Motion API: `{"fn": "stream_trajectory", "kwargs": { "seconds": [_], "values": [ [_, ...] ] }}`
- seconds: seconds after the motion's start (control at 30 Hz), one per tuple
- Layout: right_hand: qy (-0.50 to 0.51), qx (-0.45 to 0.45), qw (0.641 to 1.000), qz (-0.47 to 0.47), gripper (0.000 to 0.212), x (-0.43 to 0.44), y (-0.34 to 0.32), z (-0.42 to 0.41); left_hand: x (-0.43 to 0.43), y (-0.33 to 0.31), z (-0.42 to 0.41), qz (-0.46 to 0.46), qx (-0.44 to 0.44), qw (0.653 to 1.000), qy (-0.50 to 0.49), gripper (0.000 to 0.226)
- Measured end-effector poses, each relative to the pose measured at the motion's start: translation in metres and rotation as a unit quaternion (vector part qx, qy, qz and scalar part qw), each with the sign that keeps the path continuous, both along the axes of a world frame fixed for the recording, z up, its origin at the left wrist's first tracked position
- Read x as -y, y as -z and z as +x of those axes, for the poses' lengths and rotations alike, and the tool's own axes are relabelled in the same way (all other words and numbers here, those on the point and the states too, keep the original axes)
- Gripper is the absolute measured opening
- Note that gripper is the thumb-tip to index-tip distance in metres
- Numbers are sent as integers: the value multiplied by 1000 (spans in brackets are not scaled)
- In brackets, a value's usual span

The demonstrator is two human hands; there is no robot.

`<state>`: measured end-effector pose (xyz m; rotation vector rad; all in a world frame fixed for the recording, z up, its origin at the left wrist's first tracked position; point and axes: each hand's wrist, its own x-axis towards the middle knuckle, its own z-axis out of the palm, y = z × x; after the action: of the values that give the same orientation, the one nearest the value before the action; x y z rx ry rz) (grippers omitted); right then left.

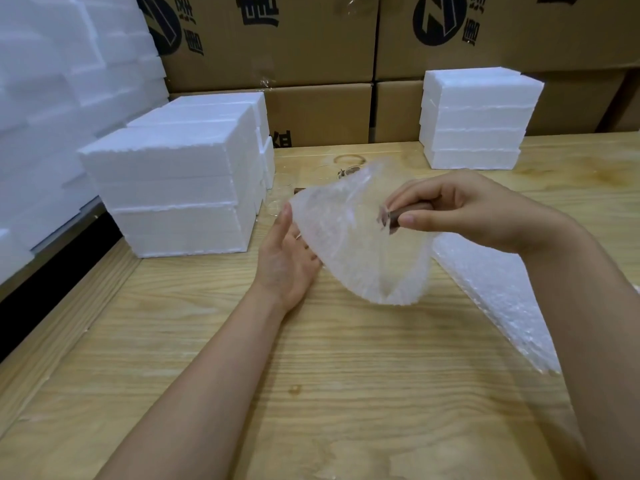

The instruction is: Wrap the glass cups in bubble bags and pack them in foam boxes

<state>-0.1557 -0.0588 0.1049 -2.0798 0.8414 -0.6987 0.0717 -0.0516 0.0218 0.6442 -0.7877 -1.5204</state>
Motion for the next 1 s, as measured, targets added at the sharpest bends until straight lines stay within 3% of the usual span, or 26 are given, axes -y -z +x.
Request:
{"fn": "stream_trajectory", "kwargs": {
  "seconds": [0.07, 0.13, 0.2, 0.3, 0.37, 0.5, 0.57, 0.77, 0.9, 1.0],
  "values": [
    [33, 11, 999, -13, 28, 4, 4, -1, 0, 2, 2, -15, -34, 998, 42, 104],
    [70, 19, 997, -24, 31, 10, 8, -1, 1, 4, 1, -49, -15, 997, 57, 92],
    [95, 69, 993, 21, 18, 19, 14, -2, 1, 5, -1, -64, 12, 995, 70, 91],
    [125, 88, 987, 58, 19, 24, 20, 0, 1, 7, -3, -68, 11, 995, 74, 79],
    [136, 84, 986, 39, 28, 23, 23, 5, 0, 7, -5, -66, 13, 996, 65, 84],
    [137, 85, 986, 55, 18, 16, 28, 21, -2, 4, -7, -60, -3, 997, 44, 93],
    [116, 77, 988, 68, 39, 12, 27, 27, -2, 3, -6, -61, -16, 997, 38, 99],
    [91, 15, 993, 77, 15, 2, 26, 41, -4, 0, -13, -50, -58, 996, 42, 115],
    [117, 12, 987, 114, 29, 2, 33, 44, -5, 1, -19, -44, -77, 996, 32, 117],
    [74, 34, 988, 135, 35, -4, 35, 51, -7, 1, -28, -28, -89, 995, 45, 120]
  ]
}}
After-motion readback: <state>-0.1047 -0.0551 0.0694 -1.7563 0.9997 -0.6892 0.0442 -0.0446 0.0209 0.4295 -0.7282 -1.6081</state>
